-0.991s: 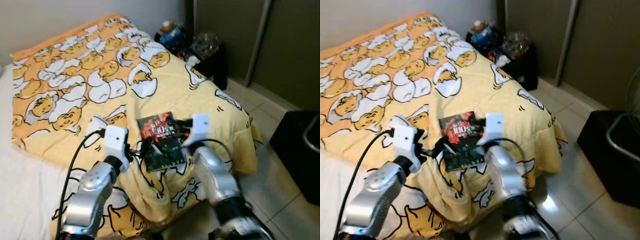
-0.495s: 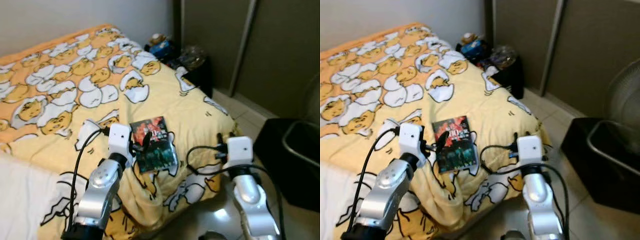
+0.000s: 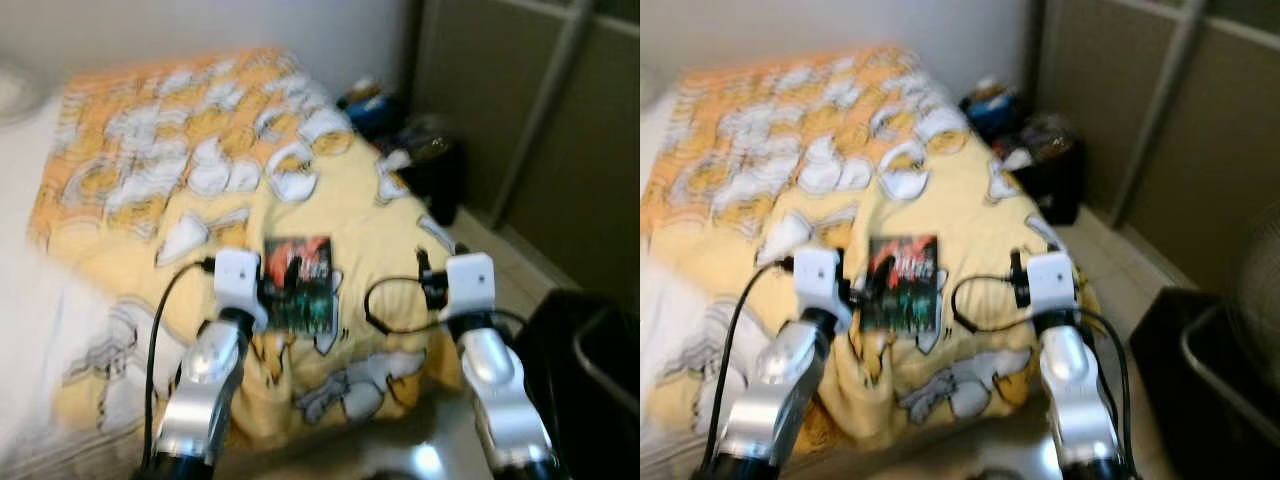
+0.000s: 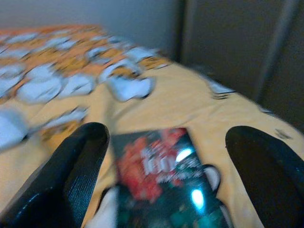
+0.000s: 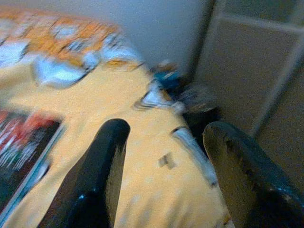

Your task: Clean up the room

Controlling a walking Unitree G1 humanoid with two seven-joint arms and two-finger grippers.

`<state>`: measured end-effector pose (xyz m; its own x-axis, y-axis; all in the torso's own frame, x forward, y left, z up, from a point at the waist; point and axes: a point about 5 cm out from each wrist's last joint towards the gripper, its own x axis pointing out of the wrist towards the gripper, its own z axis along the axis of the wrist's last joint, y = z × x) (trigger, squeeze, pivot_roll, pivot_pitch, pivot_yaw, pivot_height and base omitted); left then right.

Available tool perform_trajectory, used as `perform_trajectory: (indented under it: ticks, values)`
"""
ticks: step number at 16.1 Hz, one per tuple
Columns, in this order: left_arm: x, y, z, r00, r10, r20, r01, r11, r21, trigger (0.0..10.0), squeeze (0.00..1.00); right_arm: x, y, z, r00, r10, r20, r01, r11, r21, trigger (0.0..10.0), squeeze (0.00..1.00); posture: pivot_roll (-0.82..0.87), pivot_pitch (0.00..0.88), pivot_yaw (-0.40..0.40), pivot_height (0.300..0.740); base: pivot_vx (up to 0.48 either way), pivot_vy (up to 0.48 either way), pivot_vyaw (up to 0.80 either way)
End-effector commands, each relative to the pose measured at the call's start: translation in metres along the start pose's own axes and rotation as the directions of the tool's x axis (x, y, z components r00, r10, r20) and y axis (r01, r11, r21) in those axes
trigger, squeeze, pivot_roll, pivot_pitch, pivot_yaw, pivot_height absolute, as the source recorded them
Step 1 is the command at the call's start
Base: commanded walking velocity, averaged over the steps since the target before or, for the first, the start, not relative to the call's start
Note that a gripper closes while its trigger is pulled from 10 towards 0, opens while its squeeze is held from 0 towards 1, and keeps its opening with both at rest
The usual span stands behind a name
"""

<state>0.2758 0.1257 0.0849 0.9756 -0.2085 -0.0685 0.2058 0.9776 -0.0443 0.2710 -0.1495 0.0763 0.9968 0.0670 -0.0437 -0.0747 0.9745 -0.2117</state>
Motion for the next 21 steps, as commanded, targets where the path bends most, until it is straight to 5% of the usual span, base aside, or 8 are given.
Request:
perform_trajectory:
  ticks: [1, 7, 16, 17, 21]
  values:
    - [-0.002, 0.009, 0.0, 0.999, 0.047, 0.002, -0.047, 0.999, 0.005, 10.0, 0.0, 0.008, 0.007, 0.012, 0.998, 0.039, 0.041, -0.039, 0.999, 0.003, 10.0, 1.0, -0.12, 0.0, 0.047, 0.74, 0.0, -0.472, 0.68]
    - [0.003, 0.03, 0.004, 0.986, 0.162, 0.029, -0.163, 0.986, 0.025, 10.0, 0.0, 0.024, 0.019, 0.012, 0.99, 0.132, 0.042, -0.132, 0.991, -0.015, 10.0, 1.0, -0.04, 0.0, -0.023, 0.74, 0.0, -0.078, 0.66]
    - [0.015, 0.028, 0.007, 0.998, 0.054, 0.038, -0.06, 0.983, 0.175, 10.0, 0.0, 0.019, 0.03, 0.002, 0.983, 0.182, 0.02, -0.182, 0.983, 0.0, 10.0, 1.0, -0.07, 0.0, -0.017, 0.74, 0.031, -0.036, 0.51]
    - [0.016, 0.02, 0.006, 0.998, 0.045, 0.039, -0.051, 0.985, 0.167, 10.0, 0.0, 0.019, 0.025, 0.0, 0.985, 0.171, 0.008, -0.171, 0.985, -0.001, 10.0, 0.0, -0.08, 0.0, 0.007, 0.74, 0.277, -0.39, 0.0]
    - [0.018, 0.013, 0.0, 0.999, 0.039, 0.014, -0.04, 0.992, 0.122, 10.0, 0.0, 0.022, 0.02, 0.0, 0.993, 0.117, 0.009, -0.117, 0.991, 0.059, 10.0, 0.0, -0.11, 0.0, 0.029, 0.74, 0.277, -0.389, 0.32]
